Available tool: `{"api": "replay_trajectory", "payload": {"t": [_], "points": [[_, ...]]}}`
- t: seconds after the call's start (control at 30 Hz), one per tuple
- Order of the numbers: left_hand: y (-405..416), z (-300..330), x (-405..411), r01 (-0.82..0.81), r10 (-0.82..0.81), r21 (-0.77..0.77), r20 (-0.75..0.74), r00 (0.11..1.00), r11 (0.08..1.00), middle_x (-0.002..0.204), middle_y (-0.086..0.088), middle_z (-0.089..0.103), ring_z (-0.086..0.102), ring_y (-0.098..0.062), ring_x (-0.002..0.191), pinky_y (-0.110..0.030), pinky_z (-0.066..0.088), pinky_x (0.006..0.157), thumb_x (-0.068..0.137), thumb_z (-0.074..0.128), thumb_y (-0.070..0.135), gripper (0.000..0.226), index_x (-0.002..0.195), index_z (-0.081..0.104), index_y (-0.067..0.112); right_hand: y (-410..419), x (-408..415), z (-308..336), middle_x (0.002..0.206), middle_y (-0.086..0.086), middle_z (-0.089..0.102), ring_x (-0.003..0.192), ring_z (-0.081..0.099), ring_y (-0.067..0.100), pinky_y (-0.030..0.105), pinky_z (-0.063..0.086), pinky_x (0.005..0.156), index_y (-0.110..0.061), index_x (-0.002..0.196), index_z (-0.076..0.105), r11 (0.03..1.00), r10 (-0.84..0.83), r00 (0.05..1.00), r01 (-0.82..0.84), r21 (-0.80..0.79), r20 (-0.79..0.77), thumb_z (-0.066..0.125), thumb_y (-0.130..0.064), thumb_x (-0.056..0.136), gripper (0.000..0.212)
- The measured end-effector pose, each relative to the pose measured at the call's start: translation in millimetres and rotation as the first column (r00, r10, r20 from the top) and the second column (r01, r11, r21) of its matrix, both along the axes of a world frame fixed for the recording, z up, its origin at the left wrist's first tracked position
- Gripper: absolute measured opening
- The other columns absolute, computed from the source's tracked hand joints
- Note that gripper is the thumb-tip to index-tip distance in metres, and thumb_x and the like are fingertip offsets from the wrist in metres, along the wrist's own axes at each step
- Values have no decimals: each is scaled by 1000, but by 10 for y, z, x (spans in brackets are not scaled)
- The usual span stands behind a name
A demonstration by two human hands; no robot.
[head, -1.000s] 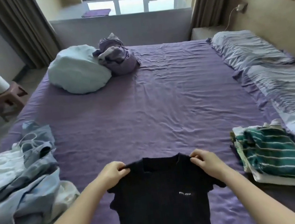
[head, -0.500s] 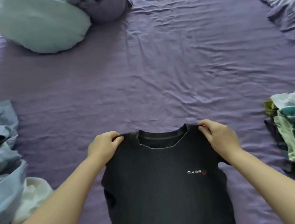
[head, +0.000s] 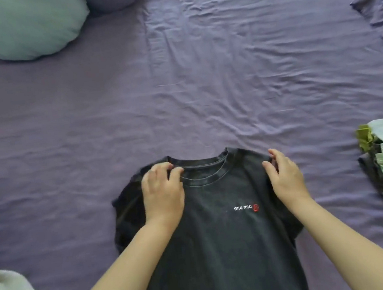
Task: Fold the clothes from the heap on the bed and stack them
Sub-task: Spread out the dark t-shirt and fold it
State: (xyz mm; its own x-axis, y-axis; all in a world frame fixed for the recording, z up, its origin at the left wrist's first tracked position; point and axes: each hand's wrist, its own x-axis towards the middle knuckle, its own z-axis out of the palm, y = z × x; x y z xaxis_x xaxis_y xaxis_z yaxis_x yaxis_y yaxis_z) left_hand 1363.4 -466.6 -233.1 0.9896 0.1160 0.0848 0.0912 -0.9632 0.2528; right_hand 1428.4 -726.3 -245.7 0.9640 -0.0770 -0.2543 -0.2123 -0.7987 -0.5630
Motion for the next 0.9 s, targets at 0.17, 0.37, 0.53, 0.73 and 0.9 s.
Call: {"api": "replay_trajectory", "payload": {"t": [0.17,0.37,0.53,0.73,0.9], "points": [[-863,-244,-213,444,-458,-139,-95,884,885,117,-5,67,64,-24,109,-37,53,91,59,85,11,51,108,72,19,-241,-234,-72,122,-3,59,116,48,27,39,30,93,-20,134,48,980,85,989,-105,-171,-124,58,-28,90,46],[-1286,-379,-11,441,-434,-89,-431,791,893,161,-6,-10,-15,-32,146,-60,-5,113,96,32,58,72,152,-1,29,-488,-120,-27,77,-7,58,83,56,24,24,31,63,-17,87,53,969,-169,984,178,172,-61,66,-13,84,13],[-1278,-467,242,481,-413,7,-503,760,877,156,-3,-27,-32,-30,140,-67,-17,105,82,22,81,90,147,-20,34,-618,-76,-86,98,6,62,92,57,31,33,36,69,-15,119,50,983,-182,982,180,48,44,58,-20,93,28],[-1341,-520,355,464,-363,35,-573,735,885,154,-6,-32,-34,-31,139,-70,-13,104,70,27,91,108,144,-27,34,-526,-462,-120,147,7,35,123,48,25,39,47,85,-33,149,13,997,-69,997,69,-20,24,65,-43,85,83],[-1413,-450,222,401,-297,91,-528,795,912,158,-6,-22,-25,-33,143,-68,-12,106,76,26,85,101,148,-19,31,-549,-762,-137,150,21,26,111,59,35,42,57,80,-17,148,26,963,130,980,-88,-254,151,61,-10,89,69]]}}
